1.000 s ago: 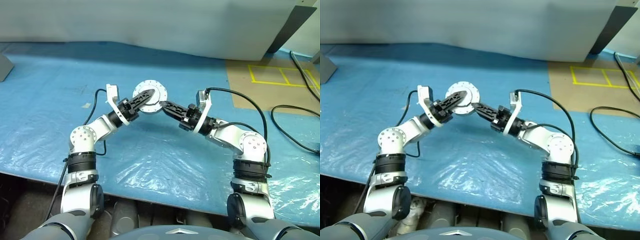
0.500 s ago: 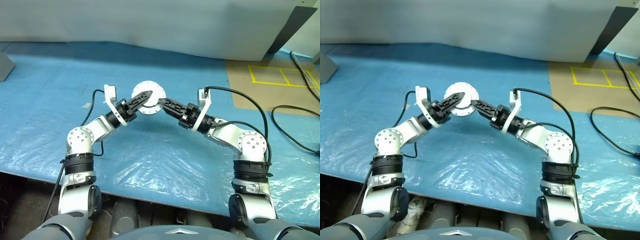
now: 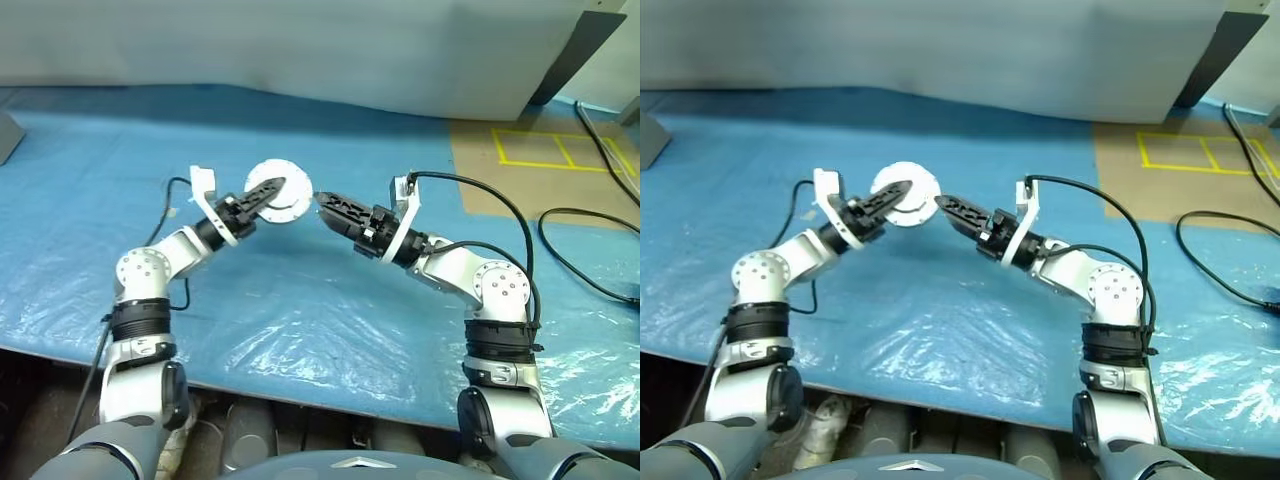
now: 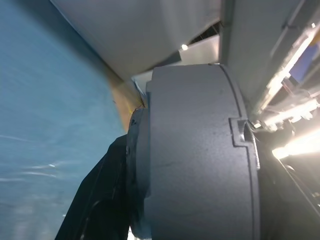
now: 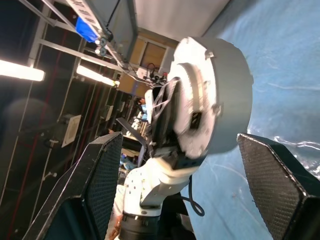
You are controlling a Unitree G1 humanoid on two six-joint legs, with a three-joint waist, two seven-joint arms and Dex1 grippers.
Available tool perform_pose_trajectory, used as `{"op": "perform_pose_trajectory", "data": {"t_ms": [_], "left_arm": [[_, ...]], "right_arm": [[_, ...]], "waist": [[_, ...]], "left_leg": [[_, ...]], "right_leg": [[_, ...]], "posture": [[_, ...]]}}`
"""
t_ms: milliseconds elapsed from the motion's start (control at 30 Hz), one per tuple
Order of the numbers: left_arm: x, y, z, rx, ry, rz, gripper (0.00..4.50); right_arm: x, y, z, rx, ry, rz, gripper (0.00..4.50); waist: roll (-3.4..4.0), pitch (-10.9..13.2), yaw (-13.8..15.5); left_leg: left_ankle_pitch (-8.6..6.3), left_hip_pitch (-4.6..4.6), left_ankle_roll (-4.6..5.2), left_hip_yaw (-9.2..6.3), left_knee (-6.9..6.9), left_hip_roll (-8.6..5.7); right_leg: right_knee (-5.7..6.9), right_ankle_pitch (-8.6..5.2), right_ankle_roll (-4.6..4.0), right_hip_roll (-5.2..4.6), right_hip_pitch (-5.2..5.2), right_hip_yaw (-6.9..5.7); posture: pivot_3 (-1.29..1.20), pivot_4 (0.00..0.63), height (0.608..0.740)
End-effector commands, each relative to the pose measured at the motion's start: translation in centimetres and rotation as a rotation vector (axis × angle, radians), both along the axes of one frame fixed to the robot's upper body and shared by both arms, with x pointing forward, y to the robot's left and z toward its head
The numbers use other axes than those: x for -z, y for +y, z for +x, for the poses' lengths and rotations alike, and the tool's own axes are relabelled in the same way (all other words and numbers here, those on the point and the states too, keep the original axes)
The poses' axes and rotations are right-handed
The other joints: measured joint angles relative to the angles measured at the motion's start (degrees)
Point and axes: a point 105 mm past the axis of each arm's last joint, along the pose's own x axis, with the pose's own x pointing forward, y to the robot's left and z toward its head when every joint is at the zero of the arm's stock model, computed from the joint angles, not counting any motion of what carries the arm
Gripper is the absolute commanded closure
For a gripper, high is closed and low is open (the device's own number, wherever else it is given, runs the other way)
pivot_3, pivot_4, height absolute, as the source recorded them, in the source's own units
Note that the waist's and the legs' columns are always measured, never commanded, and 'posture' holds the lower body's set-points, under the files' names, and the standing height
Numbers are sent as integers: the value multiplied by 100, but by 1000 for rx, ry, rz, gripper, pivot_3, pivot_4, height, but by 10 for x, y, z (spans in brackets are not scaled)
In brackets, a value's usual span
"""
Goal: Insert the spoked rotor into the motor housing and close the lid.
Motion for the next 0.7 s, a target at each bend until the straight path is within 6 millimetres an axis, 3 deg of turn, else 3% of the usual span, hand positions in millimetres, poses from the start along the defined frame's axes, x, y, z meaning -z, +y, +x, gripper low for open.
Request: {"op": "perform_pose_trajectory", "data": {"t_ms": [33,200,333,500,700], "left_arm": [[-30,40,8,-141,-112,-13,2095],[-25,80,27,-330,-89,43,2095],[-3,113,42,-486,-15,97,2095],[22,134,49,-600,67,140,2095],[45,145,48,-662,128,207,2095]], "right_arm": [[-15,3,-5,-31,-53,36,654],[-15,4,-4,-38,-54,29,654],[-14,5,-3,-43,-52,22,654],[-13,6,-3,-49,-55,11,654],[-11,5,-2,-44,-54,-11,654]], "waist": [[0,0,19],[-1,0,89],[-7,0,89],[-9,0,75],[-30,0,77]], "left_leg": [[0,-1,0,0,0,-1],[0,-15,0,-5,2,-4],[0,-17,0,-8,12,-2],[0,-19,0,-9,9,-2],[0,-27,0,-14,11,1]], "right_leg": [[-1,0,0,0,0,0],[-7,0,2,-3,1,-5],[-5,3,7,-3,1,-6],[-8,3,7,-3,0,-8],[-7,3,6,-3,-2,-16]], "posture": [[0,150,740],[0,150,740],[0,150,740],[0,150,740],[0,150,740]]}}
